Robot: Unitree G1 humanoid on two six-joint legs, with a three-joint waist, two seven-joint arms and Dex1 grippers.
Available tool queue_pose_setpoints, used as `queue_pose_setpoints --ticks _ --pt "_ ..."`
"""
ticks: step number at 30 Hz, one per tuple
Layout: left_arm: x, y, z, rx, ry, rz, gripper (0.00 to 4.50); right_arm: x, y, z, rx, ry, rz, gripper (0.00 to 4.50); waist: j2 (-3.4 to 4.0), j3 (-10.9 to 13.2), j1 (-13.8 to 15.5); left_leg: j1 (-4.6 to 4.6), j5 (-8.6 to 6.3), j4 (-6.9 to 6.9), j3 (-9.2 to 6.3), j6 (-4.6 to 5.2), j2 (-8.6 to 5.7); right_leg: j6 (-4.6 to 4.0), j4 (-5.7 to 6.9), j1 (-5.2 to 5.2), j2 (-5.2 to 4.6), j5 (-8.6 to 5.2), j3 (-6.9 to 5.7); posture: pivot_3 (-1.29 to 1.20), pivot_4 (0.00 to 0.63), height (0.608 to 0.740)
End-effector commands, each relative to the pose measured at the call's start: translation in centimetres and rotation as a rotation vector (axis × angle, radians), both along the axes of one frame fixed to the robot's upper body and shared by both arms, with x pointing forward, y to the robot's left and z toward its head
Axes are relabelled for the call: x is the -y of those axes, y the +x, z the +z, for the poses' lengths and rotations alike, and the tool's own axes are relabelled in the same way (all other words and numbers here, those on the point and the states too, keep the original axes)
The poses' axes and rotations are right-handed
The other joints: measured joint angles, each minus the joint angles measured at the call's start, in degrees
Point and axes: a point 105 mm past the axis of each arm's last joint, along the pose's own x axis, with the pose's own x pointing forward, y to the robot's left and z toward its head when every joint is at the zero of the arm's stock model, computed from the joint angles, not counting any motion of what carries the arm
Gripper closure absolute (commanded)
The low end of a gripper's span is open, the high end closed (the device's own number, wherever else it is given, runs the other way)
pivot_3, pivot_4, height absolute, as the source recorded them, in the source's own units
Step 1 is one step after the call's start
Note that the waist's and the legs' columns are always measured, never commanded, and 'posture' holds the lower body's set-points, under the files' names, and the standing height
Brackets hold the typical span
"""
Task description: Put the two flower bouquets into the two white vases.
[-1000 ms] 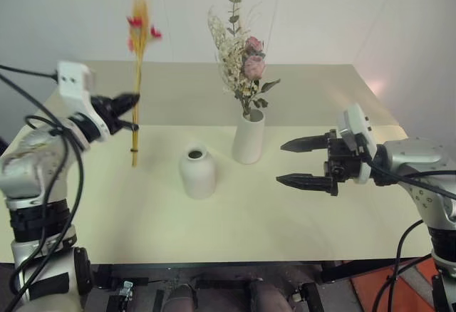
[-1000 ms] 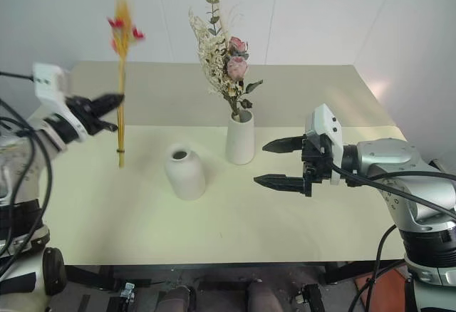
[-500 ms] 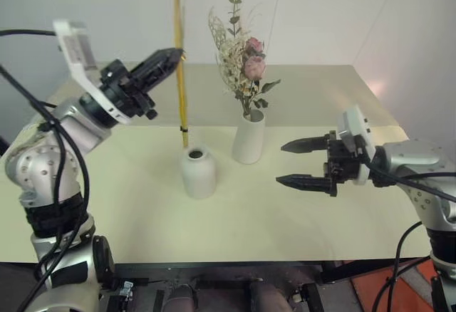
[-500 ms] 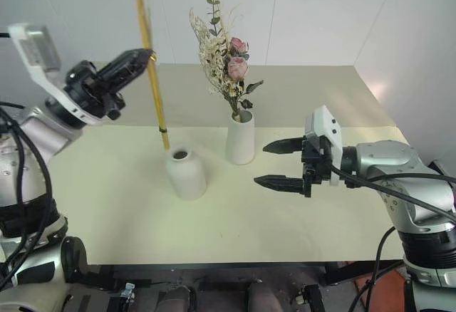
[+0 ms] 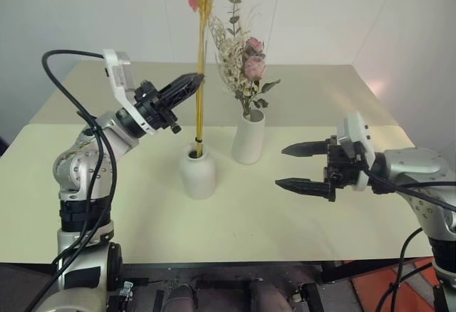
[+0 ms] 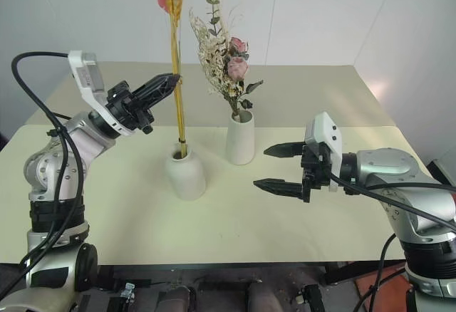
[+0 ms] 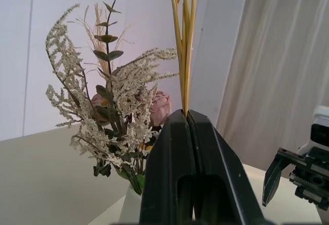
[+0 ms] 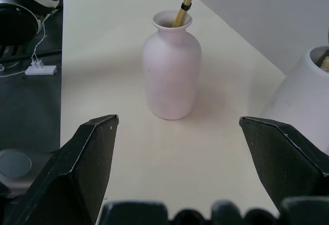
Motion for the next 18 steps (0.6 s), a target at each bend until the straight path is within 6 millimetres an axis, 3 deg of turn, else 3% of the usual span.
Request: queue_pose_setpoints --ticks 1,4,7,13,18 --pt "-0.1 -0.5 0.0 0.040 0.028 0.001 4.49 0.0 -0.6 1.2 0.056 0.016 0.008 0.00 0.00 0.00 -0.01 0.00 0.00 0.00 0.00 0.00 0.00 0.00 0.01 0.00 0.00 0.00 0.00 0.00 0.150 0.740" --pt "-0.3 -0.8 -0.9 0.020 0.052 0.001 4.49 0.0 -0.8 1.0 0.054 0.014 0.008 0.00 0.00 0.00 -0.04 0.01 0.00 0.00 0.00 0.00 0.00 0.00 0.02 0.00 0.00 0.00 0.01 0.00 0.150 0.740" --pt "-0.9 -1.4 -1.8 0.002 0.083 0.013 3.84 0.0 -0.9 0.9 0.053 0.013 0.008 0.00 0.00 0.00 -0.08 0.01 0.00 0.00 0.00 0.00 0.01 0.00 0.01 0.00 0.00 0.00 0.00 0.00 0.150 0.740" --pt "-3.0 -3.7 -3.7 -0.071 0.128 0.053 1.88 0.0 -0.9 0.6 0.058 0.006 0.005 0.00 0.00 0.00 -0.11 0.02 0.00 -0.01 0.01 0.00 0.02 0.00 0.03 -0.02 0.00 -0.01 0.02 0.00 0.150 0.740" --pt "-5.9 -5.9 -4.4 -0.138 0.181 0.138 0.24 -0.2 -0.7 0.3 0.059 0.008 0.008 0.00 0.00 0.00 -0.26 0.05 0.00 -0.01 0.01 0.00 0.05 -0.02 0.03 -0.03 0.00 -0.02 0.01 0.00 0.150 0.740"
